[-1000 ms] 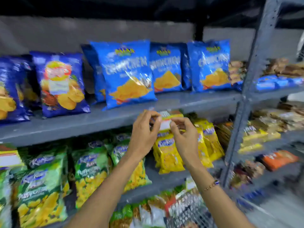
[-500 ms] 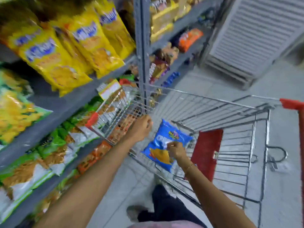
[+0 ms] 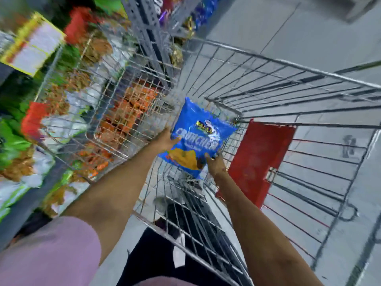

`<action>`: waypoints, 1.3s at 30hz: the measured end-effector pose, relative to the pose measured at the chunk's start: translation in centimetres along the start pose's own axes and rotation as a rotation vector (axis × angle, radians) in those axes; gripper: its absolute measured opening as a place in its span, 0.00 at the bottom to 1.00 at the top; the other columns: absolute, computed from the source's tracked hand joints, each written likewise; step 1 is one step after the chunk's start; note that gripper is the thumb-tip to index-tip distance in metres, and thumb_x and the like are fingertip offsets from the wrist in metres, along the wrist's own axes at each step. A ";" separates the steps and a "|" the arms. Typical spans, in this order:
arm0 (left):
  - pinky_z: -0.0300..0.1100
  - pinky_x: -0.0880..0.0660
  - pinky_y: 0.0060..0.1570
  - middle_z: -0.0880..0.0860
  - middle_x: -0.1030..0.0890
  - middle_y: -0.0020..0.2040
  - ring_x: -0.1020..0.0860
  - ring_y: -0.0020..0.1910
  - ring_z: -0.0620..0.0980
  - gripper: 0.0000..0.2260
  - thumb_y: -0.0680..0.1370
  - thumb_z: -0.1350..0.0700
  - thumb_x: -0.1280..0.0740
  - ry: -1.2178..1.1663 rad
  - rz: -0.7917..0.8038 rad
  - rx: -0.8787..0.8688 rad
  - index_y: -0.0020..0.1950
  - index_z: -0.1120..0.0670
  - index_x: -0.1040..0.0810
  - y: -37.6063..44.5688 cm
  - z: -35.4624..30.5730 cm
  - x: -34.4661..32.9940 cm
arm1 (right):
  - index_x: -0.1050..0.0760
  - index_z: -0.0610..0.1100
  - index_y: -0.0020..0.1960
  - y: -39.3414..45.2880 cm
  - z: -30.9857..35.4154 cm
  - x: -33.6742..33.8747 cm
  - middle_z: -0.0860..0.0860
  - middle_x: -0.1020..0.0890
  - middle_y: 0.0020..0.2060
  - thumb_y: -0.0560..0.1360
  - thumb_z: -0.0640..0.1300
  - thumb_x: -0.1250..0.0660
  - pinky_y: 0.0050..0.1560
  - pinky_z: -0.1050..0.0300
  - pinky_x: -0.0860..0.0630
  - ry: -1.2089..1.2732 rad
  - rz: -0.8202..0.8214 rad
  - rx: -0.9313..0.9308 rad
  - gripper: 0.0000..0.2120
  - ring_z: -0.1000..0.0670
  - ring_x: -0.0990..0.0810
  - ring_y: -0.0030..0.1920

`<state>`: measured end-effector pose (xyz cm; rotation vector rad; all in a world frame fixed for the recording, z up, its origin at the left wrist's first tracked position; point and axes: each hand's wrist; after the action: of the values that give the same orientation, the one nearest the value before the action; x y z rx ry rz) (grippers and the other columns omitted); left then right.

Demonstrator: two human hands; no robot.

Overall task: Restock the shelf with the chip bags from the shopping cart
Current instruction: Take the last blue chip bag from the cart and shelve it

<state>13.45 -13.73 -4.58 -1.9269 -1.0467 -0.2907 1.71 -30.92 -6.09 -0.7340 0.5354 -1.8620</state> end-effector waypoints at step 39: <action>0.52 0.21 0.44 0.59 0.15 0.43 0.17 0.44 0.54 0.14 0.74 0.48 0.33 -0.206 -1.391 -0.677 0.49 0.58 0.21 -41.1 -12.5 32.1 | 0.20 0.45 0.43 -31.3 42.2 -3.9 0.52 0.14 0.34 0.72 0.43 0.30 0.42 0.56 0.20 0.296 0.289 1.334 0.02 0.54 0.19 0.38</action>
<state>4.23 3.98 45.19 -1.3975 -2.5486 -1.3517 11.89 -16.75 43.58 0.4877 -0.4419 -1.5958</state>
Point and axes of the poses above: each hand's wrist, its own y-axis towards the middle knuckle, its own x-axis out of the back of the hand, z = x × y
